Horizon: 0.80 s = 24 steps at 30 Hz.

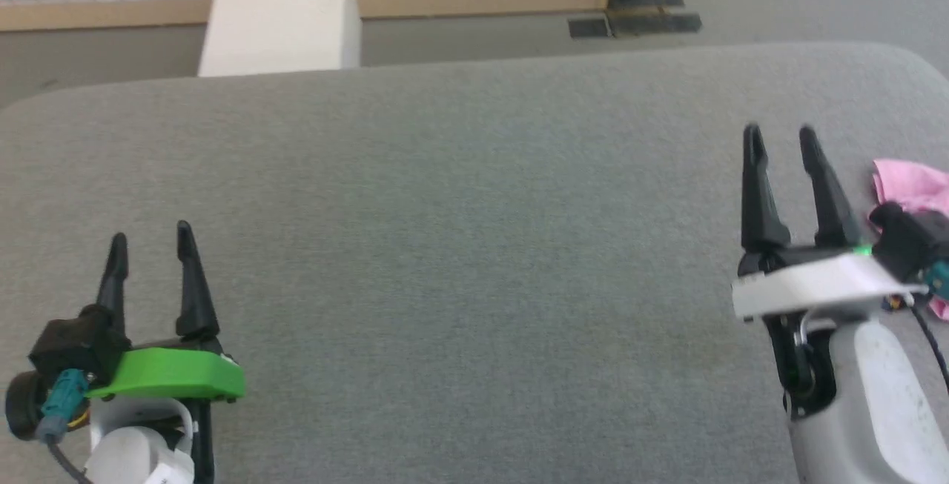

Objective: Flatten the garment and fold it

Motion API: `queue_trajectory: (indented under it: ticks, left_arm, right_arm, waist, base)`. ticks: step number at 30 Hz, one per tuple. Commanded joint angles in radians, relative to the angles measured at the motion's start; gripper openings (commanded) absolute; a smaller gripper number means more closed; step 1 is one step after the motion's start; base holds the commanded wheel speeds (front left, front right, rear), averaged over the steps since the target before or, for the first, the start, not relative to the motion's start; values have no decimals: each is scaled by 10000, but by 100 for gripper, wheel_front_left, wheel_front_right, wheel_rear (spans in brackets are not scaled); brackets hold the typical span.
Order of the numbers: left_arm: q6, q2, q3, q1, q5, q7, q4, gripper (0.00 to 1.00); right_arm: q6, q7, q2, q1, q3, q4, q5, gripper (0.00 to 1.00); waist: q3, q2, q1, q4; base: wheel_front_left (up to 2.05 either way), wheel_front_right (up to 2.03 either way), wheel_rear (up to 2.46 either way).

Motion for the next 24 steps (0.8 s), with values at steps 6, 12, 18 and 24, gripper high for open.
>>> queue_trajectory:
  ticks: [6, 12, 18, 24]
  left_arm:
    - [67, -186, -251, -104, 14, -165, 571, 100]
    - [83, -303, -530, -100, 119, -241, 1064, 100]
    - [82, -321, -826, 29, 343, -299, 1473, 100]
    - [64, -350, -1166, 157, 509, -219, 1819, 100]
  right_arm:
    - [-15, -95, 0, 1073, 47, -293, -263, 100]
    - [-15, -97, 0, 1929, 223, -346, -640, 100]
    - [-15, -98, 0, 2474, 253, -331, -1079, 100]
    - [-15, -98, 1, 2823, 269, -304, -1303, 100]
  waist:
    - [-601, 0, 1, 497]
    - [-731, 0, 1, 495]
    - [-863, 0, 1, 485]
    - [-967, 0, 1, 575]
  base:
    - [0, 0, 0]
    - [0, 0, 0]
    - [0, 0, 0]
    - [0, 0, 0]
